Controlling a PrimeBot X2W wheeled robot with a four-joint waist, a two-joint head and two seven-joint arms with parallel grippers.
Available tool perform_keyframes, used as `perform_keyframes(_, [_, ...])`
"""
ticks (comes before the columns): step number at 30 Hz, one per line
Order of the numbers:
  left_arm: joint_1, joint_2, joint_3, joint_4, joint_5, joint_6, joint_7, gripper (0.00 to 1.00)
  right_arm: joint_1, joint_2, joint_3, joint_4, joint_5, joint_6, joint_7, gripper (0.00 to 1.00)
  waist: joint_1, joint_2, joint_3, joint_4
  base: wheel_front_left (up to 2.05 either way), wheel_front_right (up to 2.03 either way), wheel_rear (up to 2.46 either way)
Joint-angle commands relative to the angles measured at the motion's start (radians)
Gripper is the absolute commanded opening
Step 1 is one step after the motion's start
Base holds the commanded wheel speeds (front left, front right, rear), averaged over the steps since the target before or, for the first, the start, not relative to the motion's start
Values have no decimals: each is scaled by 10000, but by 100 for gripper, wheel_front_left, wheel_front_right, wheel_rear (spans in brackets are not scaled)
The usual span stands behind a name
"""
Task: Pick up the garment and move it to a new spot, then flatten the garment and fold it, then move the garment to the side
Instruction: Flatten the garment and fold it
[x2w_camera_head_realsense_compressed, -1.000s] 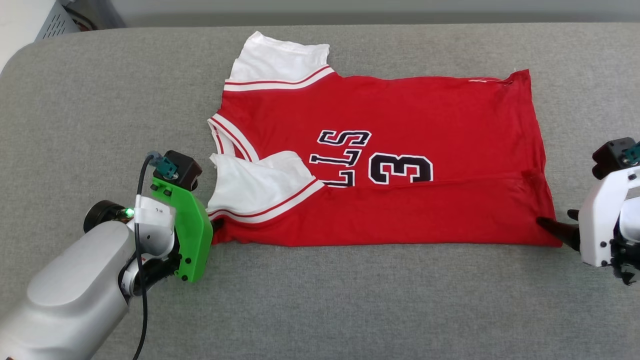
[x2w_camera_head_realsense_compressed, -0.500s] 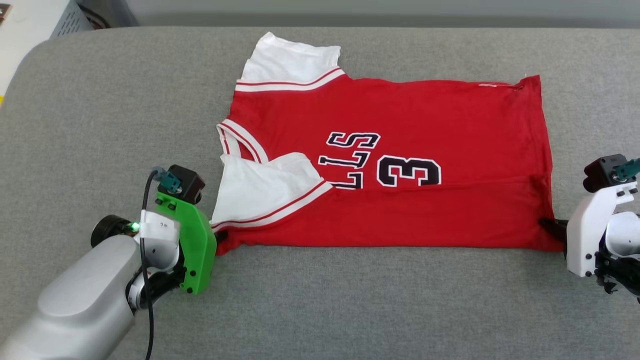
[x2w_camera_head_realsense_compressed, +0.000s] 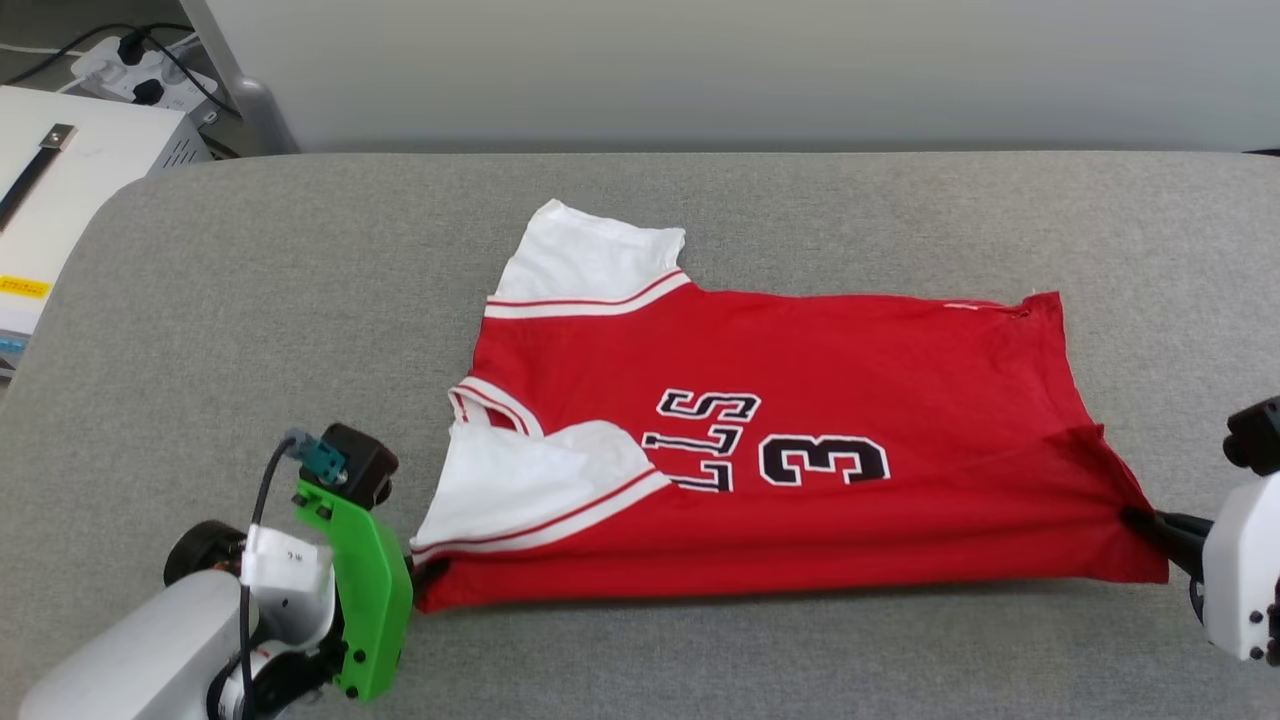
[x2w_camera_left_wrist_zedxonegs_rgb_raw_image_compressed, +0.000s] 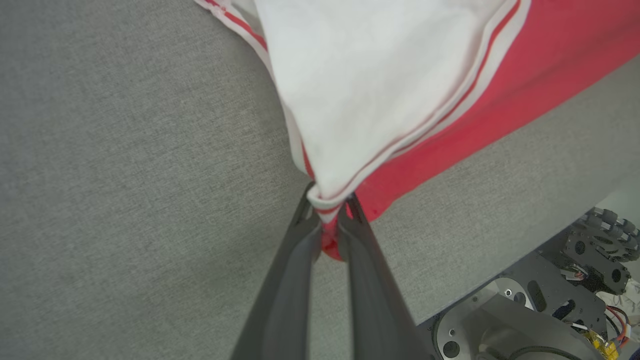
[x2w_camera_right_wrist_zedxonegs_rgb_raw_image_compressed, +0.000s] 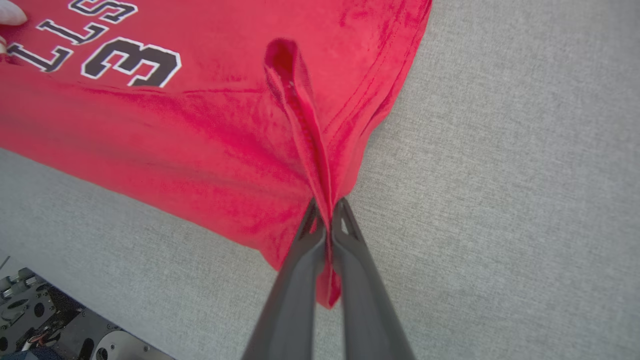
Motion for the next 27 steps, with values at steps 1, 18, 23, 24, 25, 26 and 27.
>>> perform_keyframes(1, [308, 200, -57, -193, 7, 172, 42, 0, 356, -93, -215, -125, 52, -9, 82, 0, 0, 0, 3, -20, 0, 0, 0])
perform_keyframes(18, [659, -444, -238, 792, 238, 644, -565, 68, 798, 1530, -832, 958, -694, -9, 629, 32, 0, 0, 1105, -85, 0, 0, 0])
perform_keyframes(23, [623, -91, 116, 396, 231, 710, -1009, 100, 877, 1533, -1160, 730, -936, -9, -358, 100, 0, 0, 692, -22, 0, 0, 0])
perform_keyframes(24, [598, 18, 222, 211, 190, 746, -1054, 100, 908, 1517, -1262, 599, -997, -9, -575, 100, 0, 0, 618, -15, 0, 0, 0])
perform_keyframes(25, [548, 177, 380, -52, 135, 814, -1100, 100, 936, 1508, -1447, 413, -1085, -9, -874, 100, 0, 0, 558, -18, 0, 0, 0])
perform_keyframes(26, [486, 328, 499, -271, 129, 880, -1116, 100, 950, 1530, -1620, 269, -1158, -9, -1112, 100, 0, 0, 515, -30, 0, 0, 0])
perform_keyframes(27, [373, 531, 634, -551, 160, 970, -1104, 100, 944, 1568, -1842, 67, -1306, -9, -1435, 100, 0, 0, 481, -47, 0, 0, 0])
